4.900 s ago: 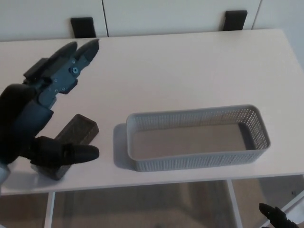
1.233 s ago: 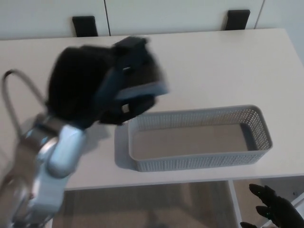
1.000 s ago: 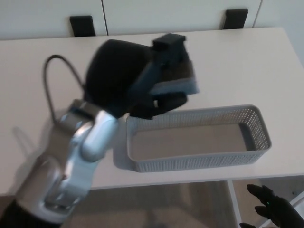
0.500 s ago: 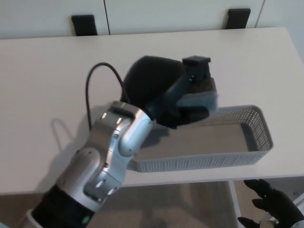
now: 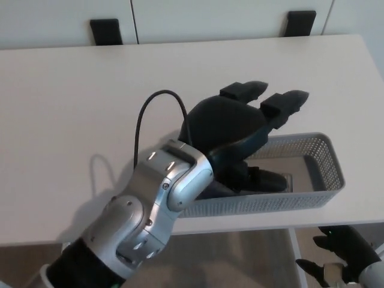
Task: The robot walks towards a desk on which an eraser is kept on the left hand side and a container is kept on the right hand side. The robot picks up the eraser using its left hand and places it in the container.
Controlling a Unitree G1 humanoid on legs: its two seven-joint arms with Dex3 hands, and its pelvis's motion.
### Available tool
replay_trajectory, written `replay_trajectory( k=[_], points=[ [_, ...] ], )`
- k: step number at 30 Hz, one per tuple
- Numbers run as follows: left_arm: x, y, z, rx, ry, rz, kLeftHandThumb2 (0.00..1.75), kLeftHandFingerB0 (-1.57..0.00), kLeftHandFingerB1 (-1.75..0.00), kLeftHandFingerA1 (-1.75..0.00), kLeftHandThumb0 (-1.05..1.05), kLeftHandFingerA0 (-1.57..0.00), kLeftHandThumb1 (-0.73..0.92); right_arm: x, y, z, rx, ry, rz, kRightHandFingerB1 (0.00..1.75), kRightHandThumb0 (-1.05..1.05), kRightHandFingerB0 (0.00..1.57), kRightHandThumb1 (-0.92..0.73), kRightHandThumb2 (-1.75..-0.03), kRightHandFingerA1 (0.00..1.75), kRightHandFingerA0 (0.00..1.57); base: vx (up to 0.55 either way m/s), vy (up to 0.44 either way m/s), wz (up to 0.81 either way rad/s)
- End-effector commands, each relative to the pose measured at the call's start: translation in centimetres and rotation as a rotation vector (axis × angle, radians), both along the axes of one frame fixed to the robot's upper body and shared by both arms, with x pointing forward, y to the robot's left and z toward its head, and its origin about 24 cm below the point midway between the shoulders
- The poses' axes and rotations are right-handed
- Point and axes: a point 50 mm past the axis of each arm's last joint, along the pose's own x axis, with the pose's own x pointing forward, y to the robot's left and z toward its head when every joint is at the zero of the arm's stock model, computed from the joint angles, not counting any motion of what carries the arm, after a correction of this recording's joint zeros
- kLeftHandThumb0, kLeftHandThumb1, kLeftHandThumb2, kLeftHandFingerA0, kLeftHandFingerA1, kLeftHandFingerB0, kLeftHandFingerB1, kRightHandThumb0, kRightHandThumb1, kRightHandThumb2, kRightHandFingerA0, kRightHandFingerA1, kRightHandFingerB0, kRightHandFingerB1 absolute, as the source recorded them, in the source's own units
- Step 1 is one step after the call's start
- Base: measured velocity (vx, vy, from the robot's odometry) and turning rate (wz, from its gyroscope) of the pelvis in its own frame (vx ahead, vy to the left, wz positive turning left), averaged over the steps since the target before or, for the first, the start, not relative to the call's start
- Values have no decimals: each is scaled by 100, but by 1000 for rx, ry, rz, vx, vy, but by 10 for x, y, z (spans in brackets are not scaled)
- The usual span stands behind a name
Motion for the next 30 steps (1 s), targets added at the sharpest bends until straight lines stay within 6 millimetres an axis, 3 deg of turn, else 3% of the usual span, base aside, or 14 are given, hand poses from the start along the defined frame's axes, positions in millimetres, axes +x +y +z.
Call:
replay_trajectory(
  k=[1, 7, 9, 10, 14, 17, 18, 19, 20, 21, 22, 25, 26, 30],
  points=[
    [-6, 9, 15, 67, -16, 2, 73, 0, 0, 0, -105, 0, 92, 3, -3, 3, -6, 17, -14, 27, -19, 9, -56, -58, 43, 16, 0, 0, 0],
    [-38, 38, 72, -148, -176, -89, 105, 0, -17, 0, -102, 0, 71, 3, -7, 4, -23, 16, -1, 48, -21, 2, -38, -86, 54, 13, 0, 0, 0],
    [-48, 46, 82, -208, -151, -126, 69, 0, -16, 0, -105, 0, 88, 4, -8, 4, -37, 17, 10, 36, -23, 10, -56, -56, 47, 18, 0, 0, 0],
    [-58, 55, 92, -273, -116, -180, 111, 0, -26, -13, -105, 0, 67, 4, -9, 5, -39, 10, 24, 47, -22, 0, -38, -86, 55, 12, 0, 0, 0],
    [-84, 90, 112, -437, 127, -381, 103, -3, -47, -41, -94, -6, 59, 1, -11, 2, -26, 37, 17, 27, -22, 8, -55, -59, 44, 13, 0, 0, 0],
    [-96, 113, 113, -461, 233, -512, 93, -5, -51, -51, -43, -1, 22, -4, -11, -2, -23, 59, 8, 26, -21, 8, -55, -59, 43, 13, 0, 0, 0],
    [-103, 123, 107, -485, 263, -581, 101, -13, -46, -49, -97, -15, 62, -5, -12, -3, -16, 57, 2, 28, -21, 8, -55, -58, 44, 14, 0, 0, 0],
    [-109, 131, 102, -481, 313, -581, 92, -8, -51, -50, -43, -3, 21, -10, -12, -6, -14, 75, 0, 28, -22, 8, -54, -58, 44, 12, 0, 0, 0],
    [-116, 142, 90, -546, 429, -614, 64, -28, -42, -41, -104, -26, 75, -12, -14, -8, -23, 84, 4, 28, -22, 8, -55, -59, 45, 12, 0, 0, 0],
    [-120, 146, 84, -595, 498, -621, 62, -41, -42, -40, -98, -35, 68, -14, -14, -9, -26, 91, 4, 28, -22, 8, -55, -58, 45, 13, 0, 0, 0],
    [-129, 154, 75, -666, 569, -623, 101, -32, -47, -50, -99, -37, 58, -19, -15, -13, -33, 108, 6, 27, -24, 8, -55, -59, 46, 13, 0, 0, 0],
    [-148, 168, 62, -717, 554, -652, 66, -37, -42, -41, -105, -37, 82, -34, -19, -21, -60, 150, 11, 26, -24, 8, -56, -59, 44, 14, 0, 0, 0],
    [-154, 173, 60, -714, 581, -639, 108, -33, -49, -51, -100, -37, 64, -38, -19, -24, -62, 160, 9, 26, -24, 8, -56, -59, 44, 14, 0, 0, 0],
    [-170, 188, 55, -748, 585, -614, 113, -28, -46, -51, -102, -35, 66, -55, -22, -33, -79, 200, 3, 28, -26, 8, -56, -59, 46, 15, 0, 0, 0]
  ],
)
